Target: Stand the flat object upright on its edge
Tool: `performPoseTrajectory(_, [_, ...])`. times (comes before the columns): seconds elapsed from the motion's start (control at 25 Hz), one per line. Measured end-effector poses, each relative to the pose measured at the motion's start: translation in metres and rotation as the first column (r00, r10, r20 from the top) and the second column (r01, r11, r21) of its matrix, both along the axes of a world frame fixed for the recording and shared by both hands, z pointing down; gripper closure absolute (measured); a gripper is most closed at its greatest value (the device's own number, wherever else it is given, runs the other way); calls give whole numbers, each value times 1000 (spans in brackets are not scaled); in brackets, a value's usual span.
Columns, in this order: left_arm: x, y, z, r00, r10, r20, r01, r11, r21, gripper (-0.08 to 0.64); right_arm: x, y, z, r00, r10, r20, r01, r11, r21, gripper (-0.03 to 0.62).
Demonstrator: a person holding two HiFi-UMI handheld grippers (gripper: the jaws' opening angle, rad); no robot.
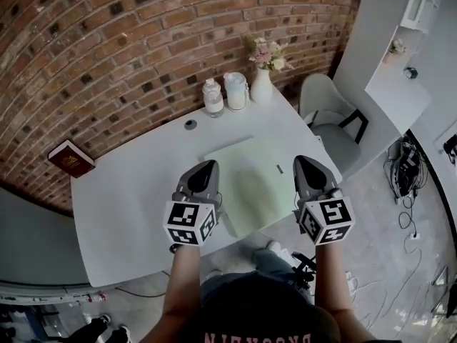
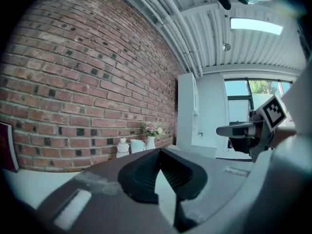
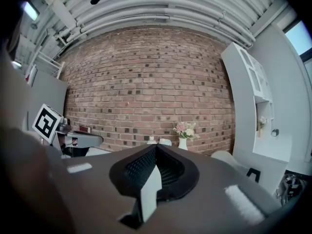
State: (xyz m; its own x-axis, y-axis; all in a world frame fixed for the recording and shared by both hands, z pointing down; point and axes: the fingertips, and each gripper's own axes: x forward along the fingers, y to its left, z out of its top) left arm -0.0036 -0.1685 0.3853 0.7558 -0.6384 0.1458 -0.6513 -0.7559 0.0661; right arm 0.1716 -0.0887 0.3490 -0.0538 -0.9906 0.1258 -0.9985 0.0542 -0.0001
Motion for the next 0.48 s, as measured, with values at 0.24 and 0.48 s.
performPoseTrajectory(0.24, [-7, -19, 8, 983, -185, 11, 185, 982, -36, 560, 13, -45, 15, 987, -159, 14, 159, 986, -57, 589])
performPoseTrajectory(0.48, [-11, -24, 16, 943, -333, 25, 334, 941, -61, 561, 27, -73, 34, 960, -276, 54, 281, 953, -113, 589])
